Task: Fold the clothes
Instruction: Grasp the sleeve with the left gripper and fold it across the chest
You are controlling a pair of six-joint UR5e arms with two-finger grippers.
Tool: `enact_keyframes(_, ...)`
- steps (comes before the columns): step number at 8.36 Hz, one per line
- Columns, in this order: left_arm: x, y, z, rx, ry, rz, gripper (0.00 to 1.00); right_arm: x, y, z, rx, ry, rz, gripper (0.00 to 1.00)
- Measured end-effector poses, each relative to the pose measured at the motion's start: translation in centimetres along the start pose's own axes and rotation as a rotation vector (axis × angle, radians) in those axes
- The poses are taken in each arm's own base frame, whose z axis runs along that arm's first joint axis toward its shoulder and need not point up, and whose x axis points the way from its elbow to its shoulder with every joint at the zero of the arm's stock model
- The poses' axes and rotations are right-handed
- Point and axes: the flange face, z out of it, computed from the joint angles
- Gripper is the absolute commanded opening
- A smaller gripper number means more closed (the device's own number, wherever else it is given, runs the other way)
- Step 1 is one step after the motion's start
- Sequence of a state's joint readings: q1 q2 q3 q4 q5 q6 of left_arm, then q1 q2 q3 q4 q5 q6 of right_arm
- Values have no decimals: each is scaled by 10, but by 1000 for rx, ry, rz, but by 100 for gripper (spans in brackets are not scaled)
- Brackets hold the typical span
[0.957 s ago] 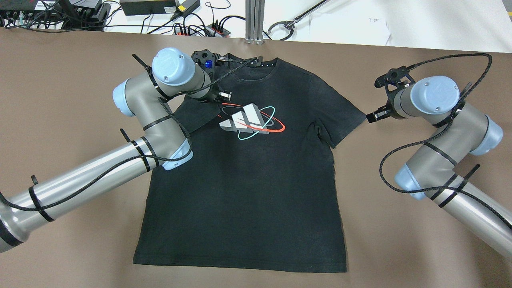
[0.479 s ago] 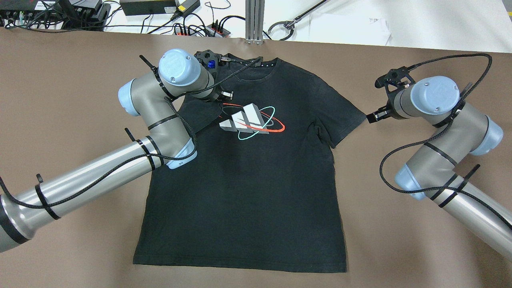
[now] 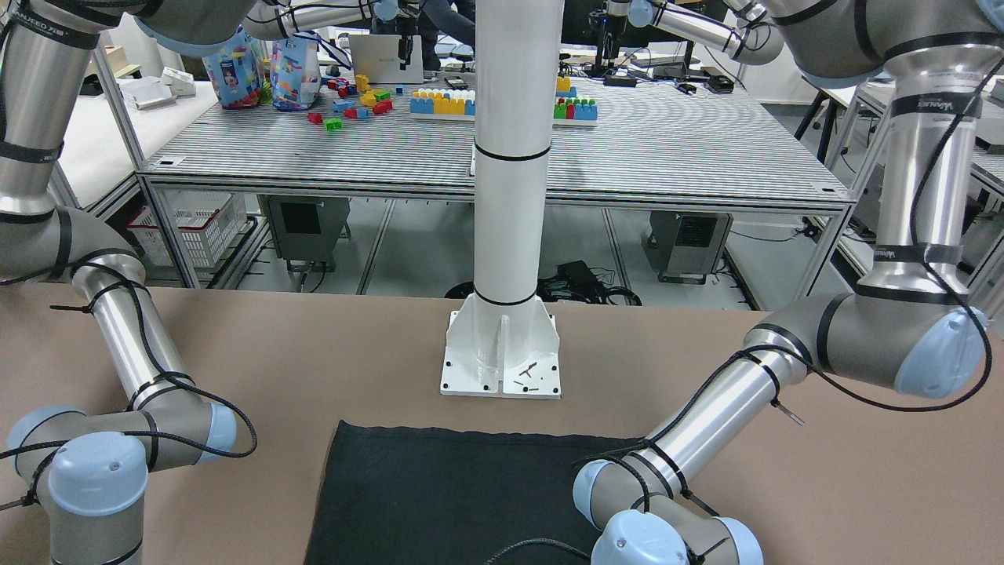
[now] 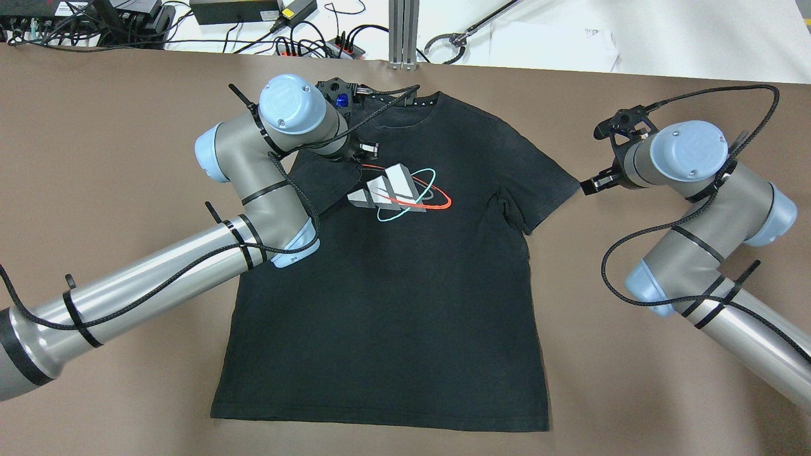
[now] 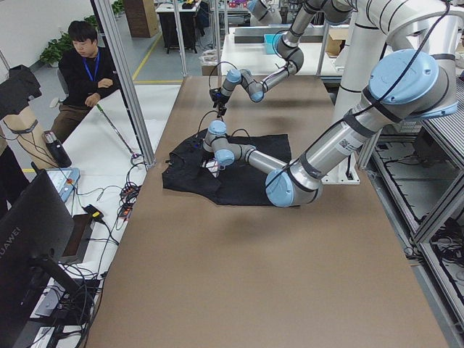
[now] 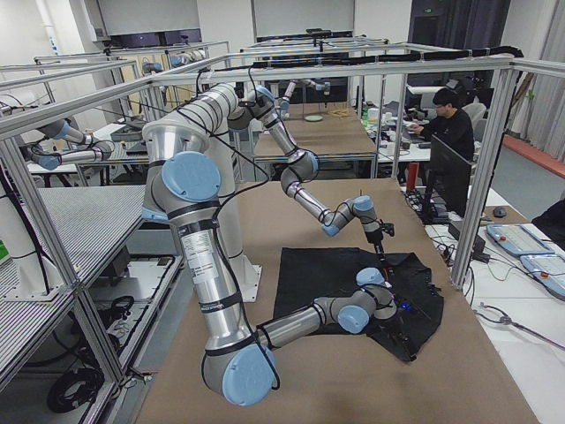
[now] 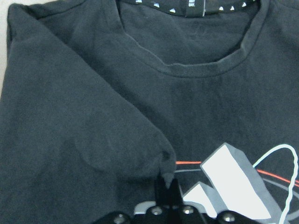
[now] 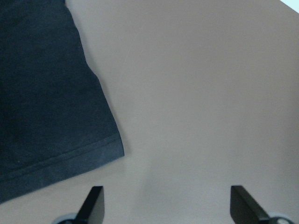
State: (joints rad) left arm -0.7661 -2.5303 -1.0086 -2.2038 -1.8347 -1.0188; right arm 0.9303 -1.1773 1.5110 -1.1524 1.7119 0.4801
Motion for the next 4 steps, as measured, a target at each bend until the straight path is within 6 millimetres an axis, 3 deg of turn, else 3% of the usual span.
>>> enact_keyframes(1, 5, 7, 3, -6, 4, 5, 0, 0, 0, 0, 0, 0, 0, 95)
enact_keyframes(2, 9, 11, 5, -10, 5, 8, 18, 0, 0, 0, -1, 0, 0, 95)
enact_keyframes(3, 11, 13, 5, -11, 6, 8, 87, 0, 1, 0, -1, 0, 0, 95)
enact_keyframes(4, 12, 11, 4, -9, 9, -2, 100, 0, 0, 0, -1, 0, 0, 95)
